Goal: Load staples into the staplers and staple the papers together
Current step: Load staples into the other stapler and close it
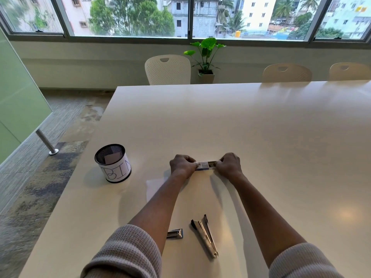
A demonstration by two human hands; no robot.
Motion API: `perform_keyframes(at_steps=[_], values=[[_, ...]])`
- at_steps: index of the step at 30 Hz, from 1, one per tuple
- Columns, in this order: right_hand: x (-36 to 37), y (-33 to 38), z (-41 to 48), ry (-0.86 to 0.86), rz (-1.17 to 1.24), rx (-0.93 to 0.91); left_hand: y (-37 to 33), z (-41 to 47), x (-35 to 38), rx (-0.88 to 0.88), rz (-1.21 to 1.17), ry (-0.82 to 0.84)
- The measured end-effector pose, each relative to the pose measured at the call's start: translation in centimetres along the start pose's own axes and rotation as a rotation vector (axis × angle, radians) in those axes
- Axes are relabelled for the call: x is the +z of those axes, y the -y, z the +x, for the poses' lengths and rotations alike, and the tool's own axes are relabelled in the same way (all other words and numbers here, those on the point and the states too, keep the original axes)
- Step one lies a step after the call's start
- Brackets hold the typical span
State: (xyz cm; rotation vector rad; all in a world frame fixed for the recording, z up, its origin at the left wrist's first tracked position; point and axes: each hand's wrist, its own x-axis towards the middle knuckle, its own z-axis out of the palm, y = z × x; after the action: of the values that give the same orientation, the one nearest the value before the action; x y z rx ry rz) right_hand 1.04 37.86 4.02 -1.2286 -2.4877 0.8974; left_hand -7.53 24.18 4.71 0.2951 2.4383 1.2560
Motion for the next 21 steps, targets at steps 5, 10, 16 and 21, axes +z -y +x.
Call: perform_keyframes(at_steps=[5,10,16,21], values=[[-0.3,-1.0,-0.3,0.010,0.178,-0.002,0.1,0.0,0.1,-0.001,-0.005,-0.001],[0.3,-2.9,-2.3,-0.017,0.089,-0.178,0.0,0.0,0.0,0.020,0.016,-0.008],[-0.1,-2.9,-3.5,-0.024,0.085,-0.325,0.2,-0.1,0.0,0.012,-0.013,-0.022],[-0.9,-2.8,-2.8,-0.084,0.213,-0.163,0.3,-0.2,-0.1,0.014,-0.024,-0.016]])
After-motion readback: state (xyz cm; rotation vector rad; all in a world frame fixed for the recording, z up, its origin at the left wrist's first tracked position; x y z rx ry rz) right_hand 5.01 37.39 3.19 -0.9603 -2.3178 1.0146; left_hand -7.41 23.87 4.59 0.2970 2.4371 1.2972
